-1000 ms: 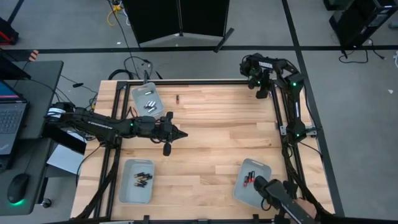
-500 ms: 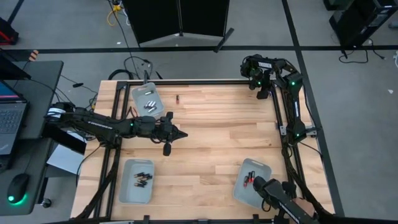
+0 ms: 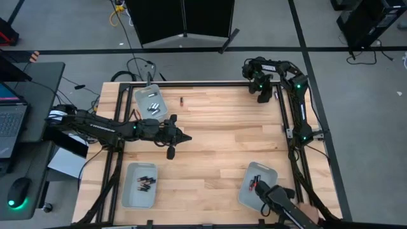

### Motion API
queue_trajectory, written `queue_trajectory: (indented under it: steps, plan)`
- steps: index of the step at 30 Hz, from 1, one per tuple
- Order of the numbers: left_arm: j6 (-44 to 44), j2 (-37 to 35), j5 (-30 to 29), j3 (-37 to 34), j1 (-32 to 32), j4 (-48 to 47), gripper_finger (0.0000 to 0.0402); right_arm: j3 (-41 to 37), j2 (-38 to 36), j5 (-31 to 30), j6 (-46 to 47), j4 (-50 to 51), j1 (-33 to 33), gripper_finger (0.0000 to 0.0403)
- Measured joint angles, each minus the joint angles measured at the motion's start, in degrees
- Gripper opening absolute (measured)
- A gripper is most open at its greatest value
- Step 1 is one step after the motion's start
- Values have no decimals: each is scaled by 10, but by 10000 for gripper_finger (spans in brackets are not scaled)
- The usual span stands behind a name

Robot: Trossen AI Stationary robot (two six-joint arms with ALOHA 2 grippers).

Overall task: Sort batteries
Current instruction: Put the silver battery into the top left gray bin, then put the black-brown battery into the bottom left gray bin

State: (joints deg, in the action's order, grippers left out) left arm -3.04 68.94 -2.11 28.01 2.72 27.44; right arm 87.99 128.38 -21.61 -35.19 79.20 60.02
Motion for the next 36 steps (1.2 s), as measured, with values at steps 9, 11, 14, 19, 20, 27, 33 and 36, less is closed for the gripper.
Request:
queue_trajectory:
  steps: [9, 11, 14, 19, 20, 27, 33, 36]
  plan:
    - [-1, 0, -12, 0, 0, 0, 5, 0, -81, 37, 71, -16, -12, 8]
    - [-1, 0, -12, 0, 0, 0, 5, 0, -97, 9, 113, -22, -8, 8]
    - [-1, 0, -12, 0, 0, 0, 5, 0, -104, 2, 174, -30, 6, 17]
    - [-1, 0, -12, 0, 0, 0, 5, 0, -105, 10, 268, -34, 32, 59]
    - [0, 0, -12, 0, 0, 0, 5, 0, -105, 11, 278, -41, 34, 69]
    - [-2, 0, -12, 0, 0, -2, 5, 0, -105, 8, 332, -65, 32, 126]
    - [-2, 0, -12, 0, 0, -2, 5, 0, -105, 7, 327, -22, 23, 140]
    - [-2, 0, -12, 0, 0, -2, 5, 0, -110, 17, 368, 18, 6, 130]
